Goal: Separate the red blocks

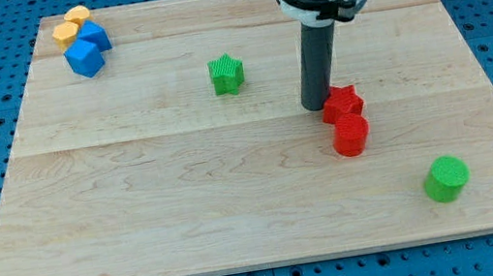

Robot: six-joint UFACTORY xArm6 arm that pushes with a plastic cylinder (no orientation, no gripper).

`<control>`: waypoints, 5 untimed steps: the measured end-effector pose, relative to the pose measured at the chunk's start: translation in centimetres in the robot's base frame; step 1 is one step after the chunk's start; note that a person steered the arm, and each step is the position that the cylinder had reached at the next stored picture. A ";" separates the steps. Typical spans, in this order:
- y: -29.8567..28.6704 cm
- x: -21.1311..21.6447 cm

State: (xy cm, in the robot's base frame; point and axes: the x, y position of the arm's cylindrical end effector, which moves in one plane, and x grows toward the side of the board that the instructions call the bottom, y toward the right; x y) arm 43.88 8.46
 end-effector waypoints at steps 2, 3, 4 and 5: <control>3.1 1.7; 4.1 2.2; -0.2 1.1; -0.9 3.5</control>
State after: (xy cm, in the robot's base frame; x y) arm 47.34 7.57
